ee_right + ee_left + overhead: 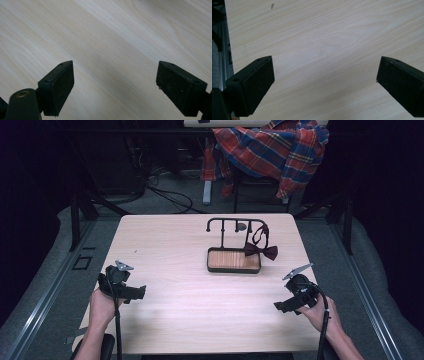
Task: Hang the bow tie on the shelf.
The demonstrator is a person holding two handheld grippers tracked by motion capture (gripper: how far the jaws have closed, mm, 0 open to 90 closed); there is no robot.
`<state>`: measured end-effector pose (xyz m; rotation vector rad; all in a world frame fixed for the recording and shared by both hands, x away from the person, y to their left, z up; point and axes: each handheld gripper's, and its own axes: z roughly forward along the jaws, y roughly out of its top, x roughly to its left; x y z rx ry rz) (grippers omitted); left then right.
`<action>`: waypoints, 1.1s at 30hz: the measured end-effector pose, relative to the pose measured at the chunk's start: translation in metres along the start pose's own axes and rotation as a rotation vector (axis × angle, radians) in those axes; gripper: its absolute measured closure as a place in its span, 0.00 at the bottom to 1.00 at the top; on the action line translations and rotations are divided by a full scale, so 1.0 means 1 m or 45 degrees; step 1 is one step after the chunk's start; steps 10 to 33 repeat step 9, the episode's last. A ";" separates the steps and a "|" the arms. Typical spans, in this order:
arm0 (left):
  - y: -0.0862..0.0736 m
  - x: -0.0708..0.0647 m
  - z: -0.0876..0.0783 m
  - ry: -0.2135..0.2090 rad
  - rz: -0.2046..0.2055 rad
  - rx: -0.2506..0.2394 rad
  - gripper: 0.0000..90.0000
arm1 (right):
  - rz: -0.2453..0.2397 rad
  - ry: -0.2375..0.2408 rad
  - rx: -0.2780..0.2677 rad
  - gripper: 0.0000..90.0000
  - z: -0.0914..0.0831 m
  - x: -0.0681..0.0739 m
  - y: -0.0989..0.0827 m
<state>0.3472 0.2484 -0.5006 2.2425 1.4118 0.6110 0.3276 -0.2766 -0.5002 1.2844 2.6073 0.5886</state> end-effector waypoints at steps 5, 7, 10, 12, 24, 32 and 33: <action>0.000 -0.003 0.003 -0.016 0.044 0.017 0.01 | -0.013 0.012 0.015 0.17 0.006 0.002 0.001; 0.000 -0.005 0.004 -0.014 0.065 0.033 0.00 | -0.036 0.008 0.033 0.17 0.006 0.000 0.002; 0.001 -0.005 0.005 -0.012 0.074 0.033 0.00 | -0.036 0.002 0.032 0.17 0.006 0.000 0.002; 0.001 -0.005 0.005 -0.012 0.074 0.033 0.00 | -0.036 0.002 0.032 0.17 0.006 0.000 0.002; 0.001 -0.005 0.005 -0.012 0.074 0.033 0.00 | -0.036 0.002 0.032 0.17 0.006 0.000 0.002; 0.001 -0.005 0.005 -0.012 0.074 0.033 0.00 | -0.036 0.002 0.032 0.17 0.006 0.000 0.002; 0.001 -0.005 0.005 -0.012 0.074 0.033 0.00 | -0.036 0.002 0.032 0.17 0.006 0.000 0.002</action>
